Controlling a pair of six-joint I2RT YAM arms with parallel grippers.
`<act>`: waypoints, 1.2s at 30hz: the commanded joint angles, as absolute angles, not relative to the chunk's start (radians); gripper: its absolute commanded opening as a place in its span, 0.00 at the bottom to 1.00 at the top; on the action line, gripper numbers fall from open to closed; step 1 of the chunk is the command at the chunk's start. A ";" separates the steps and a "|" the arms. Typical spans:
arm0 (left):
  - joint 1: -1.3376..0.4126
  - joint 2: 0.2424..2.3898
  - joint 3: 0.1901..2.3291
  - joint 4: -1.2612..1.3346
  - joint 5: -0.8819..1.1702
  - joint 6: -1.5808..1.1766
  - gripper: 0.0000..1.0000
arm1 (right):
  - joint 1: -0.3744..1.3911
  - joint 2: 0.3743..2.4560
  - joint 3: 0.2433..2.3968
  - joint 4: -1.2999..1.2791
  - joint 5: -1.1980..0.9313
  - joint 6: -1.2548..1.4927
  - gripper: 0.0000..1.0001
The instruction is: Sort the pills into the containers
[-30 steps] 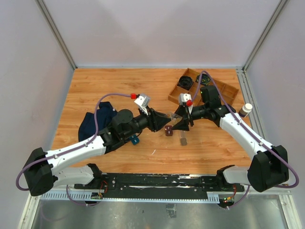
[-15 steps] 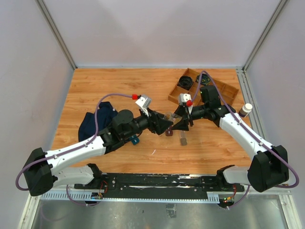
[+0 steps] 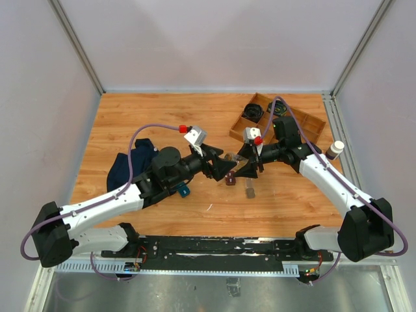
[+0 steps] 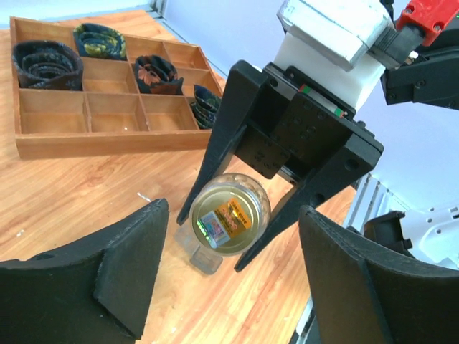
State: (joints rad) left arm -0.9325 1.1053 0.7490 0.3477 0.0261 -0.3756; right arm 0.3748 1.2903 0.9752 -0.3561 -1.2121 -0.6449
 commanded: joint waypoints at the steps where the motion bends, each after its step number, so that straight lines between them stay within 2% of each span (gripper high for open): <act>1: -0.929 1.127 0.797 0.348 0.005 -0.359 0.74 | 0.365 1.269 1.004 -0.340 -1.248 -0.658 0.01; 12: -0.928 1.158 0.816 0.326 0.025 -0.362 0.63 | 0.364 1.269 1.005 -0.340 -1.247 -0.658 0.01; 20: -0.928 1.147 0.816 0.321 0.036 -0.376 0.37 | 0.364 1.269 1.005 -0.340 -1.247 -0.657 0.01; 31: -0.921 0.970 0.681 0.407 -0.022 -0.451 0.34 | 0.360 1.270 1.005 -0.340 -1.253 -0.655 0.01; 36: -0.917 0.930 0.617 0.295 -0.097 -0.448 0.33 | 0.349 1.263 1.004 -0.347 -1.250 -0.664 0.01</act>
